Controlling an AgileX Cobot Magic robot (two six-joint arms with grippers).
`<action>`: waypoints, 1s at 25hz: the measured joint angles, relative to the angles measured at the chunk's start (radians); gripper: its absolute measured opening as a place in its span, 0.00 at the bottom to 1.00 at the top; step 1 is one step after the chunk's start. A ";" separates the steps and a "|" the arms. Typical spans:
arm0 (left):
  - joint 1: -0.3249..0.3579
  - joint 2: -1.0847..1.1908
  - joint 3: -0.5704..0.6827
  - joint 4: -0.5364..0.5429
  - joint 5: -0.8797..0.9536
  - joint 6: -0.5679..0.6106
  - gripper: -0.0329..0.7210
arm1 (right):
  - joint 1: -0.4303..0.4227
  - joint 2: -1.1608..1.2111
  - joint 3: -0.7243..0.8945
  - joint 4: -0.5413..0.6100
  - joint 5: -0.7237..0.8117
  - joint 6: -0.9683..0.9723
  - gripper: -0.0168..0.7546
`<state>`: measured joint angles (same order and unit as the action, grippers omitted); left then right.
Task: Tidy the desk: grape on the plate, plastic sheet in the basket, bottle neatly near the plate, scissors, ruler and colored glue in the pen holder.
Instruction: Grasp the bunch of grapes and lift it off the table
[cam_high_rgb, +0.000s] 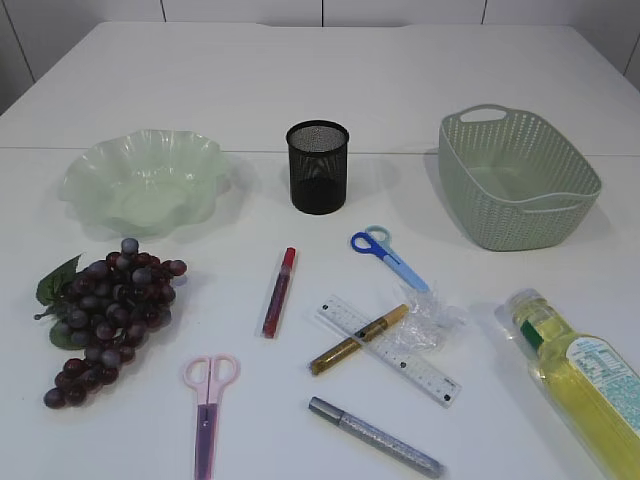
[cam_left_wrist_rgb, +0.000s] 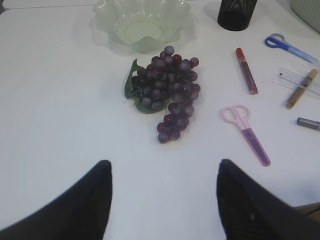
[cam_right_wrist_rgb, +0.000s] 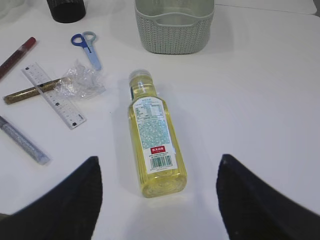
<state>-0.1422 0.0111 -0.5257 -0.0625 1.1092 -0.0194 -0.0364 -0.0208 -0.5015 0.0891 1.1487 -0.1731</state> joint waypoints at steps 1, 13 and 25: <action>0.000 0.000 0.000 0.000 0.000 0.000 0.69 | 0.000 0.000 0.000 0.000 0.000 0.000 0.74; 0.000 0.000 0.000 -0.002 0.000 0.000 0.69 | 0.000 0.000 0.000 0.000 0.000 -0.002 0.74; 0.000 0.000 0.000 -0.019 0.000 0.000 0.68 | 0.000 0.000 0.000 0.000 0.000 -0.002 0.74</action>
<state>-0.1422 0.0111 -0.5257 -0.0812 1.1092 -0.0194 -0.0364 -0.0208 -0.5015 0.0891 1.1487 -0.1748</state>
